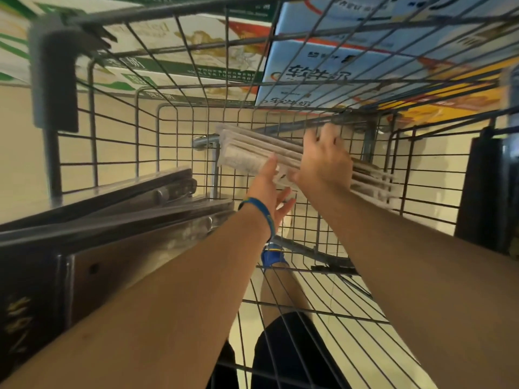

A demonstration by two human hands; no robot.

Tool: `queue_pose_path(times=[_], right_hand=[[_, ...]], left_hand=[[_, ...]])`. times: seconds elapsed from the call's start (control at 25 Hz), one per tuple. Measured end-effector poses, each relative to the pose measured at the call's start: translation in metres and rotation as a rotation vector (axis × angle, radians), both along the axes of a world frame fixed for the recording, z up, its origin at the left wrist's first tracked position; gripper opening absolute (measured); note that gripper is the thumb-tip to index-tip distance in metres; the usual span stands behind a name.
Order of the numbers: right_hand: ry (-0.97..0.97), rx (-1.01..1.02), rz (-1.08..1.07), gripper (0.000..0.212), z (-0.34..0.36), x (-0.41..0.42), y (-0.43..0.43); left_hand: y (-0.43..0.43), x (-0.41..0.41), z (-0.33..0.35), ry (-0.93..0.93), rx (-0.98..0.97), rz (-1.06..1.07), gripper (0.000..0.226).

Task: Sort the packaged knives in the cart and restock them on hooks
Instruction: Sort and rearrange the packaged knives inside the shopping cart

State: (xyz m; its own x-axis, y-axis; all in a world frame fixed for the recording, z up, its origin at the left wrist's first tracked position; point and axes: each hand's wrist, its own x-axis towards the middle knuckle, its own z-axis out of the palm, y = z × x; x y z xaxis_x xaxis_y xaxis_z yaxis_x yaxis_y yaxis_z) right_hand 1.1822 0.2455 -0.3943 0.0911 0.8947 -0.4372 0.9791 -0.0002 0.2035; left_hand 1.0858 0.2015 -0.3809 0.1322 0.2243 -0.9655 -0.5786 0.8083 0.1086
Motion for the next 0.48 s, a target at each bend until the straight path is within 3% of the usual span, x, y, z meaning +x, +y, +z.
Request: queue_pose_path(times=[0.12, 0.24, 0.48], right_hand=[[0.108, 0.006, 0.003, 0.055, 0.003, 0.006, -0.018], [0.187, -0.023, 0.079, 0.054, 0.006, 0.008, -0.024], [0.340, 0.124, -0.107, 0.043, 0.021, -0.013, -0.046]], left_hand=[[-0.001, 0.013, -0.005, -0.055, 0.057, 0.018, 0.060], [0.008, 0.023, -0.011, -0.059, 0.003, 0.122, 0.082], [0.010, 0.028, -0.020, -0.163, 0.014, 0.156, 0.075]])
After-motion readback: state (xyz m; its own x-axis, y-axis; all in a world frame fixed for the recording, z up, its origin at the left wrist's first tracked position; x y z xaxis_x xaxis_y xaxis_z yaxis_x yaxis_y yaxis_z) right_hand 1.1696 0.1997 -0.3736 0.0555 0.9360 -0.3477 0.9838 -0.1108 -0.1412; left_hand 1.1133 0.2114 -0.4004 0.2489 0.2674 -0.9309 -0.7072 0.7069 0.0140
